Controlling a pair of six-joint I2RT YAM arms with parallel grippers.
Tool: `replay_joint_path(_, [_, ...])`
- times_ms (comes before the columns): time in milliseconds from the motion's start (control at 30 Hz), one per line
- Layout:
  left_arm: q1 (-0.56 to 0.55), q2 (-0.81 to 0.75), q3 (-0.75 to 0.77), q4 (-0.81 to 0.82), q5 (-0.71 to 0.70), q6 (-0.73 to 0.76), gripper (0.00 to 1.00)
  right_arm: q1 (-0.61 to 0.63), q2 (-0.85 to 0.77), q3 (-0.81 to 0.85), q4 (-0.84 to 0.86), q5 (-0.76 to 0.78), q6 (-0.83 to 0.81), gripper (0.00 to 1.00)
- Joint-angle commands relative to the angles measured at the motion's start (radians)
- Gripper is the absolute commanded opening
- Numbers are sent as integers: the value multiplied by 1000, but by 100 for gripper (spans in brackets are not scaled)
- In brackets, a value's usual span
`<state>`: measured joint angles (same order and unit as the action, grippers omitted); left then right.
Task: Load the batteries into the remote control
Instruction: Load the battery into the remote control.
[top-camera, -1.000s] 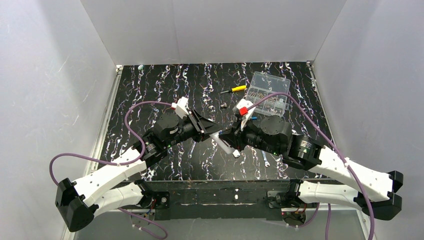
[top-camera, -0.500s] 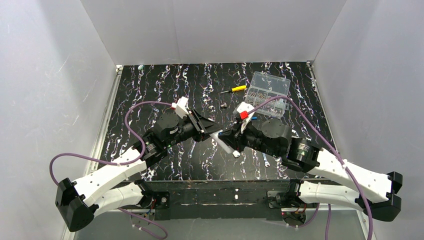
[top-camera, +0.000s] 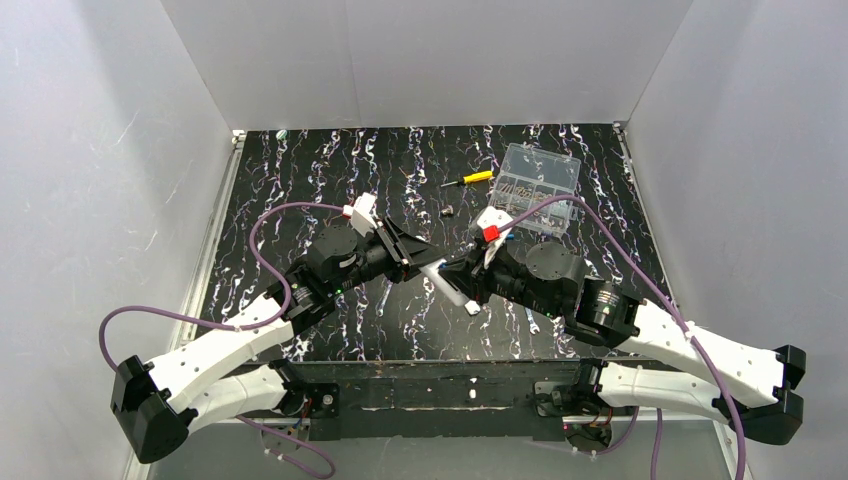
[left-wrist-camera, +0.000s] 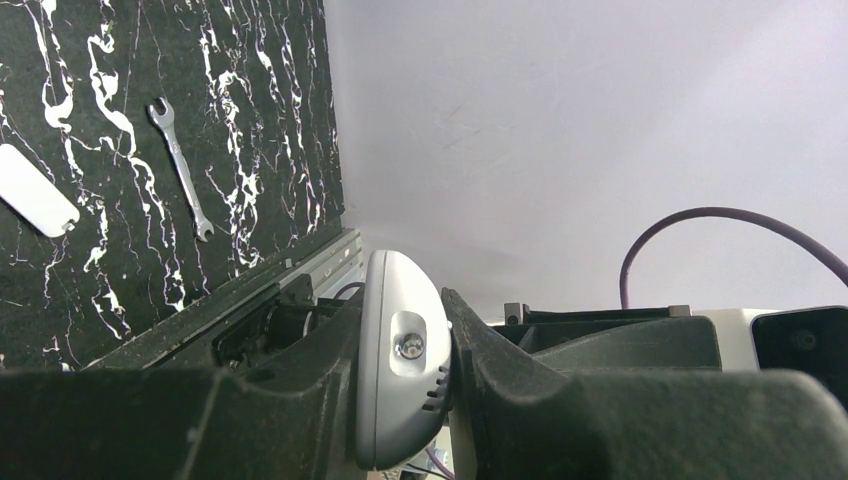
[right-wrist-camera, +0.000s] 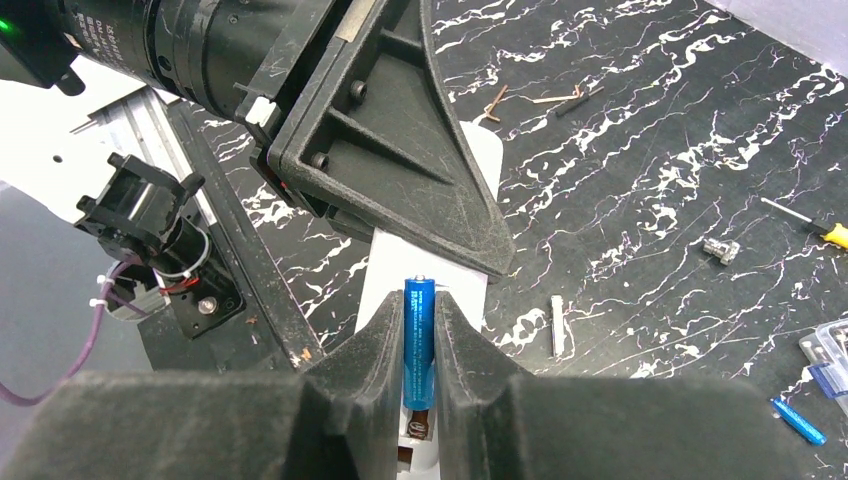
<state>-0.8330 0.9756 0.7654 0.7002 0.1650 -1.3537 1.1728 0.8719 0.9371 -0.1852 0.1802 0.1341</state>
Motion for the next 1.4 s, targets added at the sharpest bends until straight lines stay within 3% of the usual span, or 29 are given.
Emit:
replay_joint_path(0, [2,-15,20,75,13,-5,0,4,-14,-10,50,29,-9,16])
replay_joint_path(567, [2,-19,12,83,10,-4,0,4,-41,-31,34,48,3,29])
replay_joint_path(1367, [1,-23,7,83,8,1,0,4,-48,9,29,24,14,38])
